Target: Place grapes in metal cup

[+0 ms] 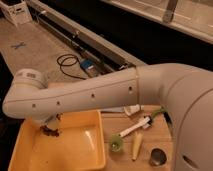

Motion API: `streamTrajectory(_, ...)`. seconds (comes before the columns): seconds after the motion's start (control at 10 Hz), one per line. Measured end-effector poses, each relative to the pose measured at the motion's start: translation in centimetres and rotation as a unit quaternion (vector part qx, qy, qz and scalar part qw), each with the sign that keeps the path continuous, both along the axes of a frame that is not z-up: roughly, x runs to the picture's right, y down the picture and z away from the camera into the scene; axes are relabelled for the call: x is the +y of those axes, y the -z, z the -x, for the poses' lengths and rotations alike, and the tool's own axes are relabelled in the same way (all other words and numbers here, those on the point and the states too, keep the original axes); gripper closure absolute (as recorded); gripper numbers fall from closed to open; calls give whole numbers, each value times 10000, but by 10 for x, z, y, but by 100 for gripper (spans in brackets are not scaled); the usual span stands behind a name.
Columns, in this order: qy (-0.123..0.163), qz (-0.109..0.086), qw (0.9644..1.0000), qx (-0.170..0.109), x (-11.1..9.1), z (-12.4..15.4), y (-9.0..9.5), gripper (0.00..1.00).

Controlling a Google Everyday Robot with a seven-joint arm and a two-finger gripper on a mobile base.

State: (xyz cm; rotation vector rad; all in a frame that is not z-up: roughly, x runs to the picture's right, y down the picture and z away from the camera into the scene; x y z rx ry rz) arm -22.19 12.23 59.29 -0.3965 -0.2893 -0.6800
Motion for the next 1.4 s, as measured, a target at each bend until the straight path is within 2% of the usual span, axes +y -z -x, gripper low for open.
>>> streamTrajectory(0.5, -30, 6, 10000, 8, -1, -1, -1, 100)
streamTrajectory(0.7, -286, 123, 9994, 144, -3, -14, -9, 100)
streamTrajectory(0.9, -584, 251, 9972, 400, -5, -47, -19, 100)
streamTrajectory(1.2, -1081, 447, 9888, 927, -4, -120, -32, 100)
streamTrajectory(1.3, -1278, 515, 9843, 1106, -2, -146, -36, 100)
streamTrajectory(1.4, -1517, 599, 9779, 1309, 3, -176, -40, 100)
